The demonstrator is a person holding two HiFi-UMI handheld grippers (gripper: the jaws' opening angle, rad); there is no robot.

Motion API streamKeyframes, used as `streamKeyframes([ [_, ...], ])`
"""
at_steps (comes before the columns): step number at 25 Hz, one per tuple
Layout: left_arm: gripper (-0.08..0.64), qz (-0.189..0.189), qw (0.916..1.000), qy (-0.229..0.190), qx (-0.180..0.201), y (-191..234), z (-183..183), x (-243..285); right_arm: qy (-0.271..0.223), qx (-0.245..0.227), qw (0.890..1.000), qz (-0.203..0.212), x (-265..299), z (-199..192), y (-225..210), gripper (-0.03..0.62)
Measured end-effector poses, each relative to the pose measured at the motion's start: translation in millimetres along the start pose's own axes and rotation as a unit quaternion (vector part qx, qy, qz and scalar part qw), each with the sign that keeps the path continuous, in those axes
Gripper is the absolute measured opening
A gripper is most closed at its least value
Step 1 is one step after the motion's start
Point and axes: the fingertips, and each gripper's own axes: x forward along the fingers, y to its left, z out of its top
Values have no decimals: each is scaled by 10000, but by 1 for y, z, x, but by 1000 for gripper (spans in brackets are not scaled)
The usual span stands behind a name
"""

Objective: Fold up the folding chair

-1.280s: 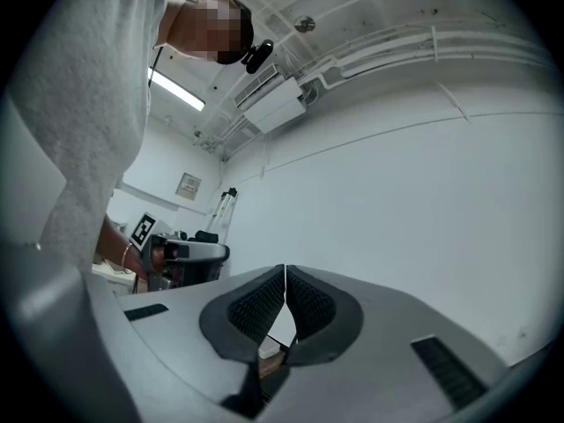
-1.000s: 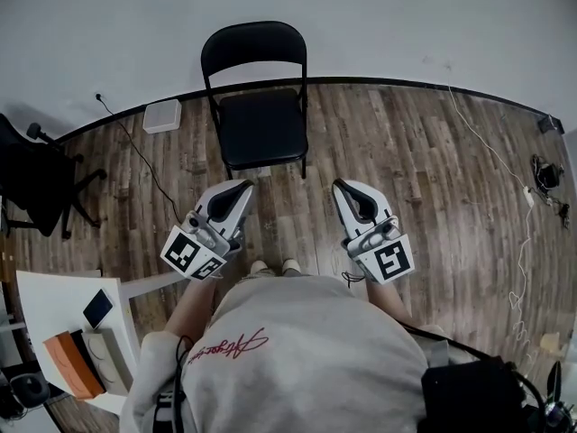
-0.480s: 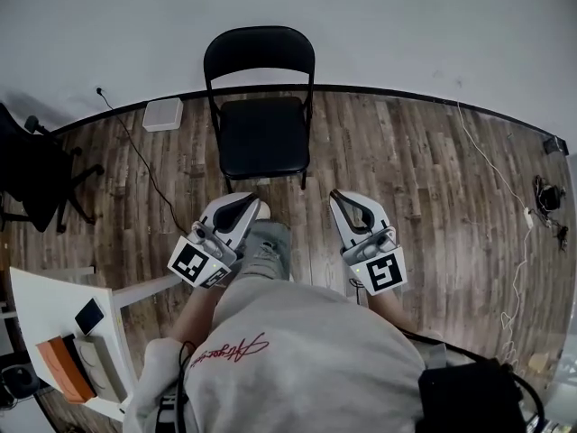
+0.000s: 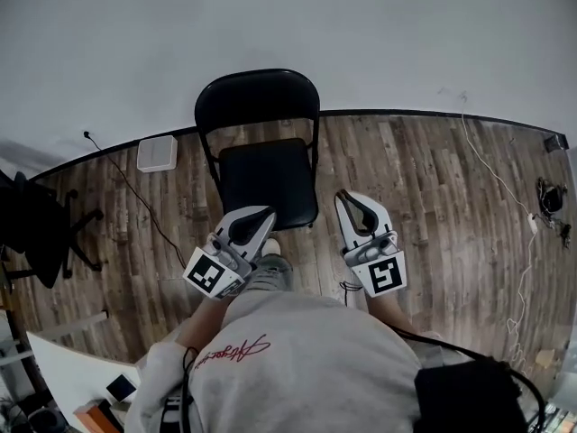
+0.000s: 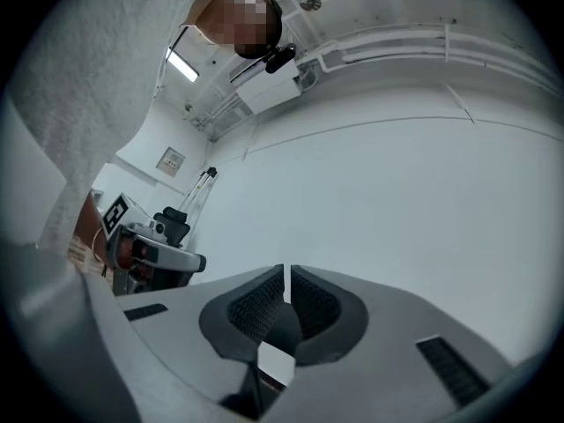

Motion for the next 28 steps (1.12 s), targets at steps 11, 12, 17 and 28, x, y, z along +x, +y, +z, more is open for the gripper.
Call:
streamKeyframes([
  [11, 167, 423, 9940, 737, -685, 86, -58, 40, 732, 502, 9956, -294, 93, -79, -54, 173],
  [12, 201, 543, 9917, 858, -787, 91, -73, 39, 860, 600, 9941, -268, 97, -94, -57, 175],
  [17, 278, 1581, 9498, 1674, -2118, 108, -196, 7, 1566, 732, 9846, -259, 111, -184, -76, 193],
  [28, 304, 3309, 7497, 2426, -5192, 55, -425, -75, 2841, 877, 9542, -332, 150, -397, -120, 221],
])
